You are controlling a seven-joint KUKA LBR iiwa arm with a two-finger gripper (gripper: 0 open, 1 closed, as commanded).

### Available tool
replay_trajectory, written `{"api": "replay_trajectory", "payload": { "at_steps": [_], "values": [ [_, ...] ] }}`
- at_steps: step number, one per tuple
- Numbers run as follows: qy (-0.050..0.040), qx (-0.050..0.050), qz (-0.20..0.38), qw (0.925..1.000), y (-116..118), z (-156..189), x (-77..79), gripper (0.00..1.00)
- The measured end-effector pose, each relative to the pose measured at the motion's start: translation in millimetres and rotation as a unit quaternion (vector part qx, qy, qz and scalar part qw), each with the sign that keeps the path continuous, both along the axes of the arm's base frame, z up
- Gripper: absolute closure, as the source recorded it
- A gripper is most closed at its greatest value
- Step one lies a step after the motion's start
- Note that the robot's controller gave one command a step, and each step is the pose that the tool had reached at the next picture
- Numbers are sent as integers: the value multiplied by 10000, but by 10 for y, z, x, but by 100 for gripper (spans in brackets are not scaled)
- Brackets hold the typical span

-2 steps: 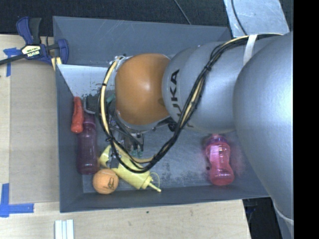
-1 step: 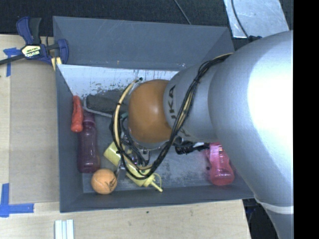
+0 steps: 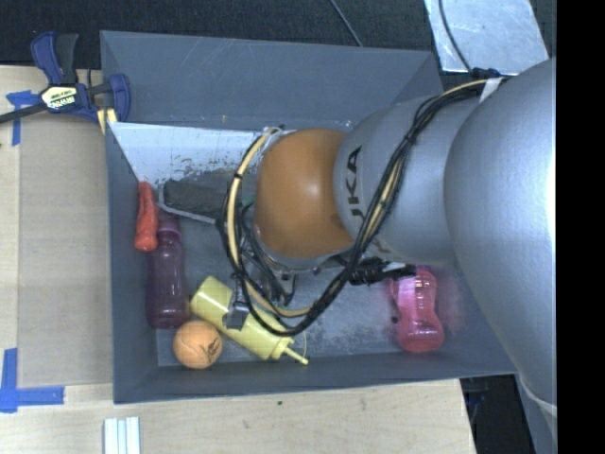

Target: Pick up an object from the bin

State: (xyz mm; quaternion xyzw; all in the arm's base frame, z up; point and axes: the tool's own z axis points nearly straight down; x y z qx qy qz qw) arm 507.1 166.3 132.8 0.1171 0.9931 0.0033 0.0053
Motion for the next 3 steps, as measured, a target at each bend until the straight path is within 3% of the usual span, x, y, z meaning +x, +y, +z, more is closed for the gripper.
{"api": "replay_trajectory", "payload": {
  "at_steps": [1, 2, 3],
  "values": [
    [69, -32, 173, 9998, -17, -533, 54, 0],
    [21, -5, -200, 9998, -59, -594, -15, 0],
    [48, -25, 120, 9999, -26, -538, 54, 100]
  ]
}}
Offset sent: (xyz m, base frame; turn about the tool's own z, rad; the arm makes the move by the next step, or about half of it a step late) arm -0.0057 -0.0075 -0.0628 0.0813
